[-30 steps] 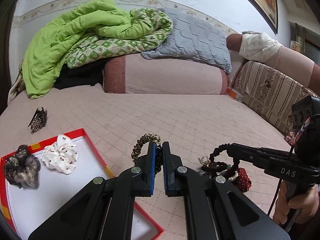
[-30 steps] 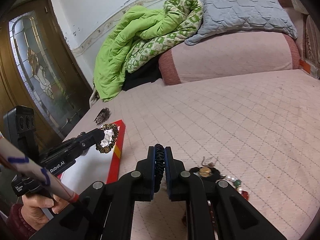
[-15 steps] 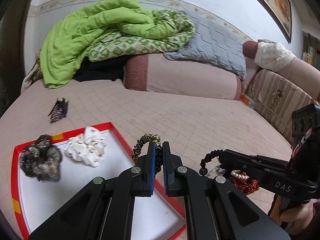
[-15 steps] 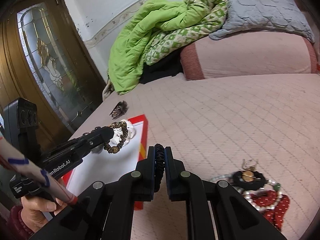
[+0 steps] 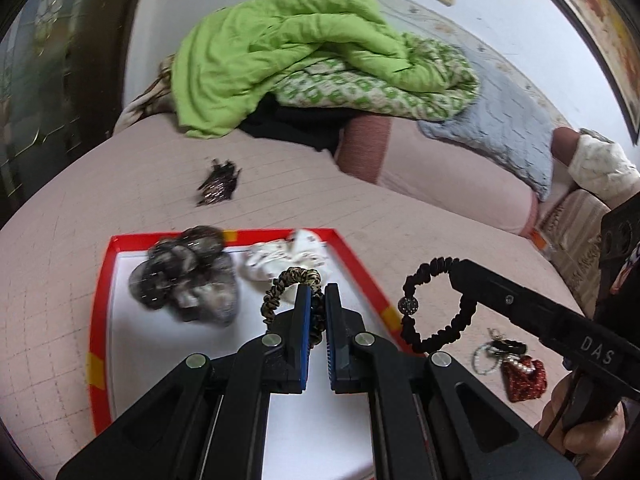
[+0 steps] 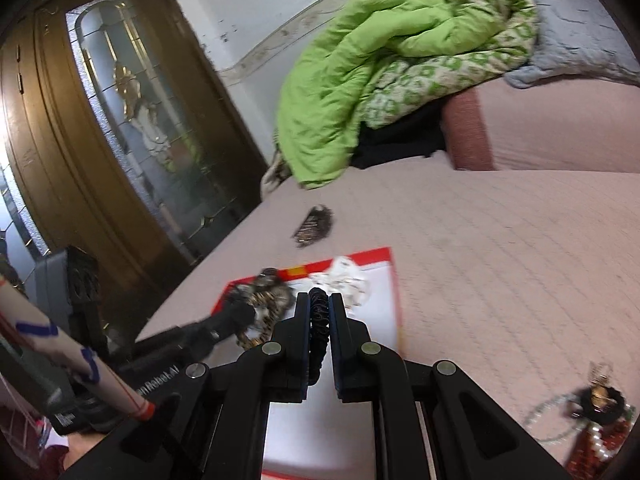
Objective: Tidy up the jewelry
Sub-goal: 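Carry the gold bracelet and black hair tie over the white tray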
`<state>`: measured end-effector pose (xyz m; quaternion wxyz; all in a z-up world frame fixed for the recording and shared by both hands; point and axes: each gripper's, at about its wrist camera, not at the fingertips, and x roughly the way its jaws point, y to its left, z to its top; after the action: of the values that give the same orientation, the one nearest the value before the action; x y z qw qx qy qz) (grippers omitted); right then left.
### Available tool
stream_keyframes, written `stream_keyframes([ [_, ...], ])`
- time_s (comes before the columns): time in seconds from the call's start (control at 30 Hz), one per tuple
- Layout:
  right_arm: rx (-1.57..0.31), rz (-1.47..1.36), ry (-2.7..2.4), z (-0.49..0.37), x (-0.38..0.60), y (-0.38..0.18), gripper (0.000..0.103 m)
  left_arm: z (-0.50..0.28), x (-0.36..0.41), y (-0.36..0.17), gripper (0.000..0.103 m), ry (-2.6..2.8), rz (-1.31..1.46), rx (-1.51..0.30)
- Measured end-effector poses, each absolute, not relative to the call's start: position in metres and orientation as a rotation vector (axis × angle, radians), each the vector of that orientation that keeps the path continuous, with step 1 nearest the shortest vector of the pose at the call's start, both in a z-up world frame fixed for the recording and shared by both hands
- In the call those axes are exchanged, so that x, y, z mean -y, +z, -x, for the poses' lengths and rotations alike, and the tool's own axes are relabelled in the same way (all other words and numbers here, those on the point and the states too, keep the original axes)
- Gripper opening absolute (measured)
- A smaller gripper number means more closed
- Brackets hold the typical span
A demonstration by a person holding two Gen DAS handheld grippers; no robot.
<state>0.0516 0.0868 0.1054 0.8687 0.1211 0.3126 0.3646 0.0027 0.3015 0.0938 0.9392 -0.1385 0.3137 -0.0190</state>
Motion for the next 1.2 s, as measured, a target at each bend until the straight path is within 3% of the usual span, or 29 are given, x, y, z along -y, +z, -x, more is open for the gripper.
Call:
stream_keyframes([
  [0.47, -0.813, -0.271, 0.759, -0.093, -0.107, 0.061, 0.01, -0.04, -0.31, 0.06, 0.006, 0.006, 0.265, -0.757],
  [1.2, -0.875, -0.191, 0.708, -0.098, -0.119, 0.04, 0.01, -0.045, -0.311, 0.051, 0.006, 0.01, 0.285, -0.783],
])
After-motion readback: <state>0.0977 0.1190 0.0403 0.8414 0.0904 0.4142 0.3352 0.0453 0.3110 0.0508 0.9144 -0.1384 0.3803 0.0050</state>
